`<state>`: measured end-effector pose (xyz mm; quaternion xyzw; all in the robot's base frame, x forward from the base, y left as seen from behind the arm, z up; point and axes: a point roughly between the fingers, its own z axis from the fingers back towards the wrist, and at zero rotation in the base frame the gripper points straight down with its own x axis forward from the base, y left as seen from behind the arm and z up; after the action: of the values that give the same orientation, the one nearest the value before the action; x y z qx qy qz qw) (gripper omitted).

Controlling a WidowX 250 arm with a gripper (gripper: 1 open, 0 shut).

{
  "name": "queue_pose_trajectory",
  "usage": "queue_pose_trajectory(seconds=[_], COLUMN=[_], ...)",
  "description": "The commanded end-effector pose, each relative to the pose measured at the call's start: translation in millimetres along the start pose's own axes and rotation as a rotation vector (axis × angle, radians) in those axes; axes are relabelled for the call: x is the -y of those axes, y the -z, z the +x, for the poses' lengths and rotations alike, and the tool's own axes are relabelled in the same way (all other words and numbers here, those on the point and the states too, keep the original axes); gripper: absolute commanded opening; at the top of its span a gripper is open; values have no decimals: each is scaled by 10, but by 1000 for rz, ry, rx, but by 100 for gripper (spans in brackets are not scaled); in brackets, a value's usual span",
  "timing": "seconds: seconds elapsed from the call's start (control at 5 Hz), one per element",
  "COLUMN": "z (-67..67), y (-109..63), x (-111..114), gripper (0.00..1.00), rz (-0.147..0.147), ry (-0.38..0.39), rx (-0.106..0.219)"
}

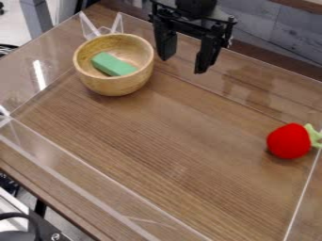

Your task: Move the red fruit to the left

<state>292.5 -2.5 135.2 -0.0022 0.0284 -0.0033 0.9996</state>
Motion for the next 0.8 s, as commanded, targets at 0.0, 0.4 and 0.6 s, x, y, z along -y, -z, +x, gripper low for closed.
queue_pose_trajectory(seconds=[0.0, 0.4, 0.6], z=[-73, 34, 129], y=[28, 184, 290], x=[219, 947, 1189], gripper=[100, 100, 100], rz=[-8, -24, -23], ry=[52, 173, 201], rx=[-9, 6, 29])
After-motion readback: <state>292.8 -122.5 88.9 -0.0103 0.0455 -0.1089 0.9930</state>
